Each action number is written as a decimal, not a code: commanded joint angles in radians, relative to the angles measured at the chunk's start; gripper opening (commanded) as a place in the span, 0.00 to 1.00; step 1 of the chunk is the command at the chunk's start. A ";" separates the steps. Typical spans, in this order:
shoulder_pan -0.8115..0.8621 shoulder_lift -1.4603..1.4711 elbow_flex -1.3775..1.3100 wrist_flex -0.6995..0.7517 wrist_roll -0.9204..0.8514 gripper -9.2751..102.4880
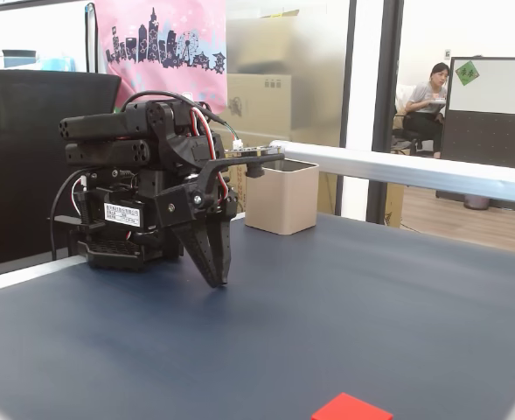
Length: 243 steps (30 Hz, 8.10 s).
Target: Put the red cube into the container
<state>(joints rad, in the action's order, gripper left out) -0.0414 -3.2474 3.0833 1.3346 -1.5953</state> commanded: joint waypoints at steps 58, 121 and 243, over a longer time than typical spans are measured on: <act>0.008 -0.077 0.011 0.014 0.005 0.09; 0.302 1.068 -0.974 -0.537 -0.190 0.11; 0.385 2.187 -1.927 -0.811 -0.063 0.10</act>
<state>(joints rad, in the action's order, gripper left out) 0.3728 -0.9235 1.1597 0.5047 -1.7242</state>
